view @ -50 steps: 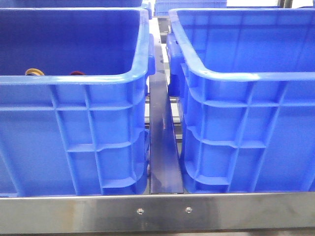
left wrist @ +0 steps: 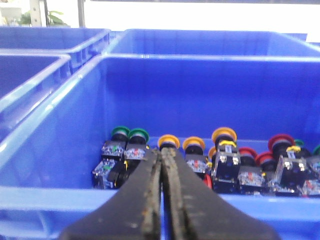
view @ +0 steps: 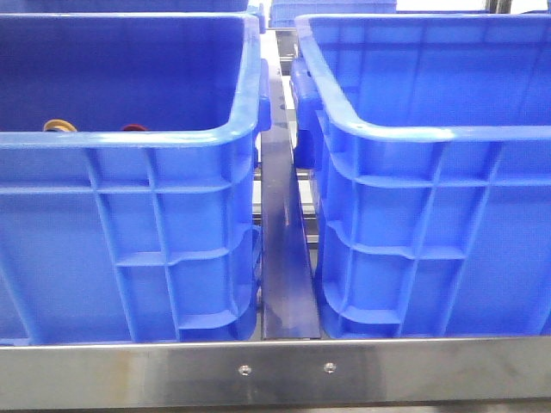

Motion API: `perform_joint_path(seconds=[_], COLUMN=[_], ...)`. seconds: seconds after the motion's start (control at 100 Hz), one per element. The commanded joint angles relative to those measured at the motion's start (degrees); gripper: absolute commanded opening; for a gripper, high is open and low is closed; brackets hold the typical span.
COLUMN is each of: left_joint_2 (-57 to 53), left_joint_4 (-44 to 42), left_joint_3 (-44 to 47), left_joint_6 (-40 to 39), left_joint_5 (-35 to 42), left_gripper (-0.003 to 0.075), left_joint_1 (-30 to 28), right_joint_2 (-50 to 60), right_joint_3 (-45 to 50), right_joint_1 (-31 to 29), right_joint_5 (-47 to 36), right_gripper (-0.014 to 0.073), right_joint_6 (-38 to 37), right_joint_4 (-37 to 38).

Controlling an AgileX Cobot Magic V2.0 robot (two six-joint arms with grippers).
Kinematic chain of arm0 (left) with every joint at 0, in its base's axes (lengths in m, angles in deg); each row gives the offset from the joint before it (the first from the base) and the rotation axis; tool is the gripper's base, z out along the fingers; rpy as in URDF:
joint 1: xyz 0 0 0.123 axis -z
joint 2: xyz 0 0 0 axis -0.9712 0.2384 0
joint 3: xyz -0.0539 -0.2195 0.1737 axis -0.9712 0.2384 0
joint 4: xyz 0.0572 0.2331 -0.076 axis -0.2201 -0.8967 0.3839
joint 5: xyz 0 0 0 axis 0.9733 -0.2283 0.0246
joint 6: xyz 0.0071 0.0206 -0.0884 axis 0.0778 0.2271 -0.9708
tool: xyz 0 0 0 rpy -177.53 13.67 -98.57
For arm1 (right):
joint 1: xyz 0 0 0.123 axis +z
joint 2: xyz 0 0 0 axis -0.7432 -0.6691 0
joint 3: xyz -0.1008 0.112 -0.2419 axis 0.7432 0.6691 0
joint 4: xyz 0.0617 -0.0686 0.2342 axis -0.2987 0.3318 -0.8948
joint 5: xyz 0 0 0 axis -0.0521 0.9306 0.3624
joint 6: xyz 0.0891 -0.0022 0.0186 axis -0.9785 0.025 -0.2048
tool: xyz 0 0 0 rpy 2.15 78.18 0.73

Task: Pick red and yellow buttons and place in box
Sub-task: 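Lower the left gripper into the button crate toward a yellow button, then close the left gripper on the yellow-capped button and lift it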

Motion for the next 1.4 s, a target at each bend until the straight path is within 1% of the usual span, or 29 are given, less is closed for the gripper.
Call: perform_joint_path(seconds=[0.0, 0.08, 0.25, 0.4, 0.49, 0.67, 0.72, 0.76, 0.81, 0.84, 0.86, 0.88, 0.9, 0.93, 0.96, 1.0, 1.03, 1.07, 1.24, 1.39], left_joint_2=[-1.60, -0.53, 5.97, 15.49, 21.79, 33.95, 37.29, 40.20, 43.50, 45.81, 46.68, 47.92, 49.38, 50.45, 52.35, 54.47, 55.86, 57.96, 66.82, 74.93], left_joint_4=[0.29, 1.32, 1.32, 1.32, 1.32, 1.32, 1.32, 1.32, 1.56, 1.57, 1.76, 1.74, 1.83, 1.96, 1.96, 1.96, 1.96, 1.96, 1.96, 3.84], left_joint_3=[-3.63, -6.67, -13.88, -20.58, -25.49, -33.71, -36.26, -38.56, -41.12, -42.47, -43.44, -44.37, -45.61, -46.54, -47.73, -49.72, -50.52, -52.27, -57.88, -64.45], left_joint_6=[0.11, 0.11, 0.11, 0.11, 0.11, 0.11, 0.48, 0.48, 0.48, 0.48, 0.91, 1.60, 2.52, 3.68, 4.52, 5.11, 5.11, 5.11, 5.11, 5.11], left_joint_5=[3.17, 3.04, -3.99, -11.10, -16.87, -23.29, -25.70, -28.00, -30.18, -31.13, -31.70, -32.13, -32.60, -33.31, -34.02, -35.20, -35.45, -35.71, -36.70, -41.74], left_gripper=[-0.0020, -0.0020, -0.0020, -0.0020, -0.0020, -0.0019, -0.0008, 0.0022, 0.0084, 0.0146, 0.0173, 0.0217, 0.0278, 0.0323, 0.0392, 0.0459, 0.0489, 0.0507, 0.0495, 0.0494], left_joint_1=[-0.11, -0.11, -0.11, -0.11, -0.11, -0.11, -0.11, -0.11, -0.11, -0.11, 0.00, 0.00, 0.12, 0.49, 0.93, 1.85, 2.55, 3.69, 7.75, 9.46], right_joint_2=[1.30, 1.30, 1.30, 1.30, 1.30, 1.30, 1.30, 1.30, 1.30, 1.30, 1.30, 1.30, 1.30, 1.30, 1.30, 1.30, 1.30, 1.30, 1.30, 1.30], right_joint_3=[0.31, 0.31, 0.31, 0.31, 0.31, 0.31, 0.31, 0.31, 0.31, 0.31, 0.31, 0.31, 0.31, 0.31, 0.31, 0.31, 0.31, 0.31, 0.31, 0.31], right_joint_1=[-0.20, -0.20, -0.20, -0.20, -0.20, -0.20, -0.20, -0.20, -0.20, -0.20, -0.20, -0.20, -0.20, -0.20, -0.20, -0.20, -0.20, -0.20, -0.20, -0.20], right_joint_5=[-4.18, -4.18, -4.18, -4.18, -4.18, -4.18, -4.18, -4.18, -4.18, -4.18, -4.18, -4.18, -4.18, -4.18, -4.18, -4.18, -4.18, -4.18, -4.18, -4.18], right_gripper=[-0.0102, -0.0102, -0.0102, -0.0102, -0.0102, -0.0102, -0.0102, -0.0102, -0.0102, -0.0102, -0.0102, -0.0102, -0.0102, -0.0102, -0.0102, -0.0102, -0.0102, -0.0102, -0.0102, -0.0102], right_joint_6=[-0.08, -0.08, -0.08, -0.08, -0.08, -0.08, -0.08, -0.08, -0.08, -0.08, -0.08, -0.08, -0.08, -0.08, -0.08, -0.08, -0.08, -0.08, -0.08, -0.08], right_joint_4=[0.71, 0.71, 0.71, 0.71, 0.71, 0.71, 0.71, 0.71, 0.71, 0.71, 0.71, 0.71, 0.71, 0.71, 0.71, 0.71, 0.71, 0.71, 0.71, 0.71])
